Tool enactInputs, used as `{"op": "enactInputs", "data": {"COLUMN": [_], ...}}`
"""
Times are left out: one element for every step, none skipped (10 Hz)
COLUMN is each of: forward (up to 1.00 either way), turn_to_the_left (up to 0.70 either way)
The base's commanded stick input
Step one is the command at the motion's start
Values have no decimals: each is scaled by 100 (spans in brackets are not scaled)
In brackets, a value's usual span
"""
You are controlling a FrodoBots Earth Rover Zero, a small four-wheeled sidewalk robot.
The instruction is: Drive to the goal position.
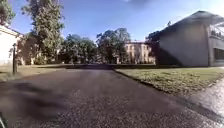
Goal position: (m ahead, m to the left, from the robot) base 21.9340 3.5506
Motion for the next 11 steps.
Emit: {"op": "enactInputs", "data": {"forward": [50,50,50,50,50,50,50,50,50,50,50], "turn_to_the_left": [0,0,0,0,0,0,0,0,0,0,0]}}
